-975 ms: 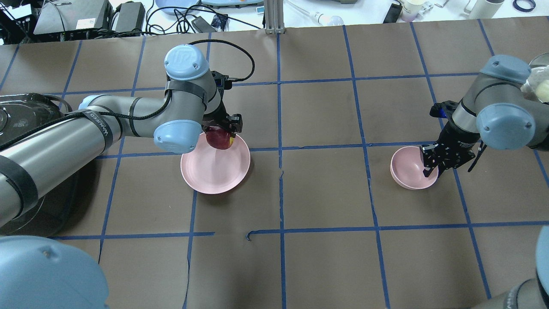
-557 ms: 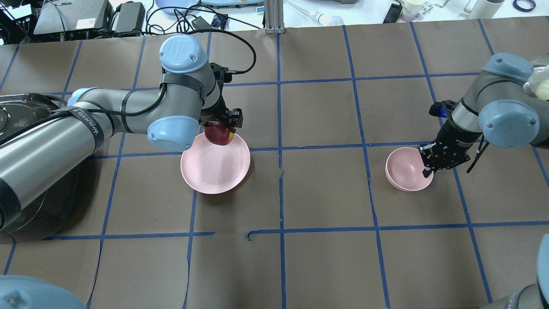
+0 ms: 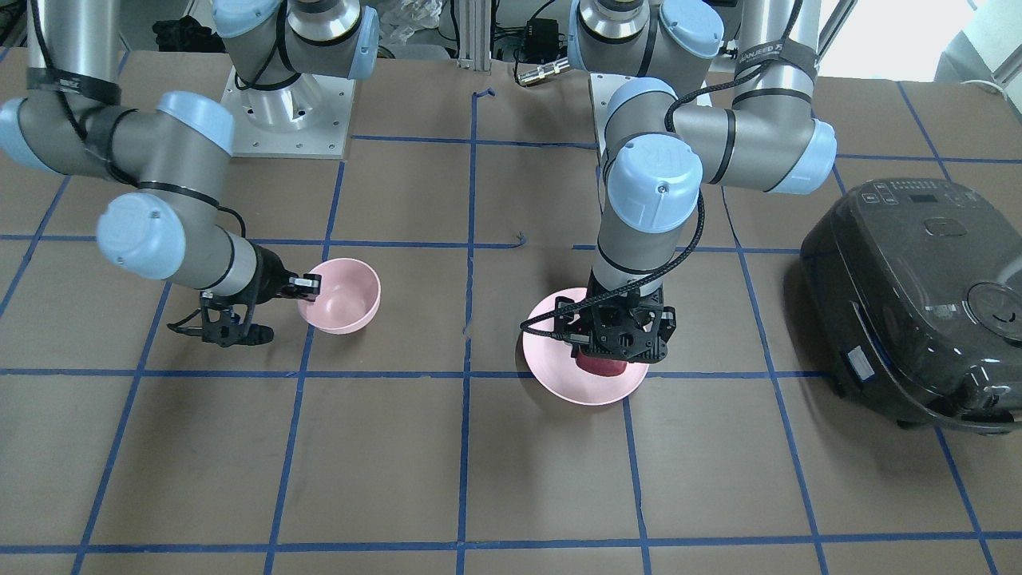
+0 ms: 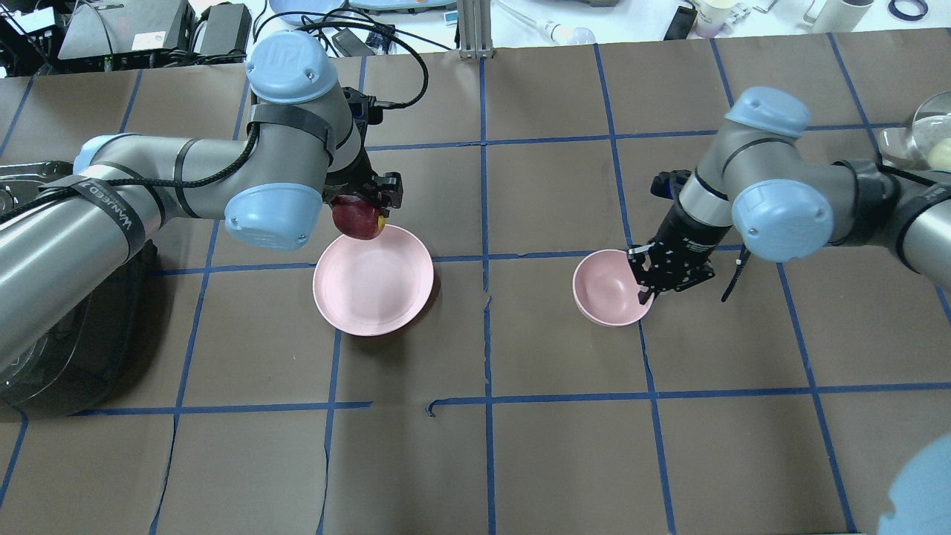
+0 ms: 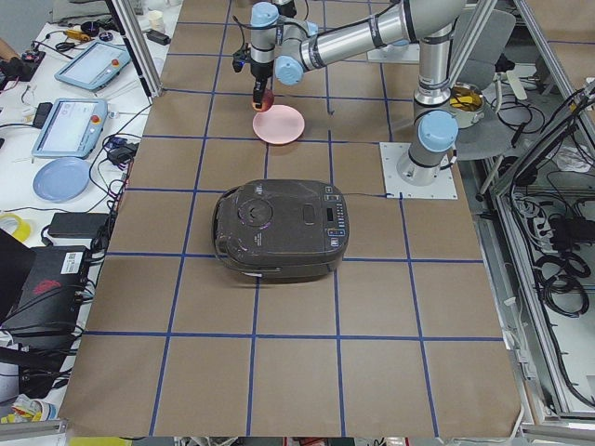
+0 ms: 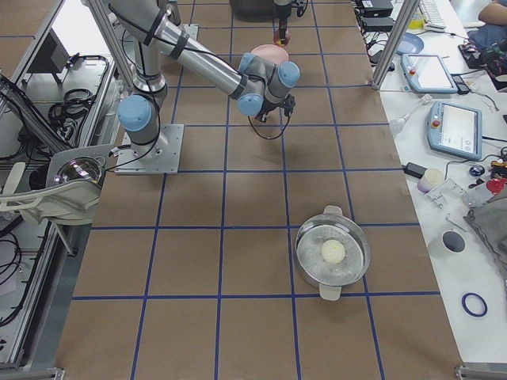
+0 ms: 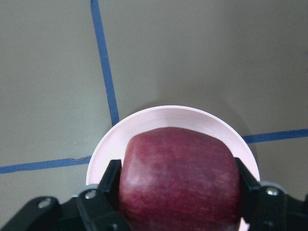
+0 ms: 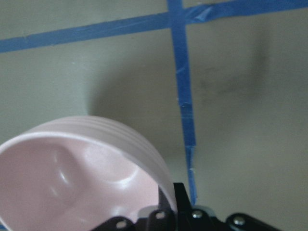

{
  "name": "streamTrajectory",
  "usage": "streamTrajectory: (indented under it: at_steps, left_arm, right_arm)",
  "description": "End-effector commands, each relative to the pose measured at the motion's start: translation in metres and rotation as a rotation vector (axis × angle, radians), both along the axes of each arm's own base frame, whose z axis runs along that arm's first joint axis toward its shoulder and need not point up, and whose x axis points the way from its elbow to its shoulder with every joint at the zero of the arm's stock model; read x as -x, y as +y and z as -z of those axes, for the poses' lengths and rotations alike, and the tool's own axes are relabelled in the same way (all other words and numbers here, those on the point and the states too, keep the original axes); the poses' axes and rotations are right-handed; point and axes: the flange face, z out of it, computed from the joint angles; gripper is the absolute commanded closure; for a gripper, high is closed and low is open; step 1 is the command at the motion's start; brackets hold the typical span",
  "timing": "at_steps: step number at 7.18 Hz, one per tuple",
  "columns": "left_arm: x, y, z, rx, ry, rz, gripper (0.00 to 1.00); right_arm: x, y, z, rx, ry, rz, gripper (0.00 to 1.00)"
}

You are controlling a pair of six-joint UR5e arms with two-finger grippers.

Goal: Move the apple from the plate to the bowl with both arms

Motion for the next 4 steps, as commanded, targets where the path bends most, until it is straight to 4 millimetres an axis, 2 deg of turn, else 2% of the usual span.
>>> streamTrajectory:
  at_steps: [1, 2, 3, 4]
  left_arm:
    - [0.019, 0.006, -0.015, 0.023, 0.016, 0.017, 0.77]
    - [0.039, 0.009, -0.025, 0.044, 0.026, 0.003, 0.77]
    - [0.057, 0.011, -0.024, 0.036, 0.032, -0.018, 0.76]
    - [0.071, 0.017, -0.027, 0.041, 0.040, -0.014, 0.78]
  right_arm:
    - [-0.025, 0.008, 0.010, -0.001, 0.007, -0.015, 1.00]
    - [-0.031, 0.007, 0.009, -0.002, -0.041, 0.019, 1.00]
    - [-0.034, 0.005, 0.007, -0.004, -0.066, 0.064, 0.27]
    - [-0.033, 0.003, 0.008, 0.014, -0.053, 0.064, 0.00]
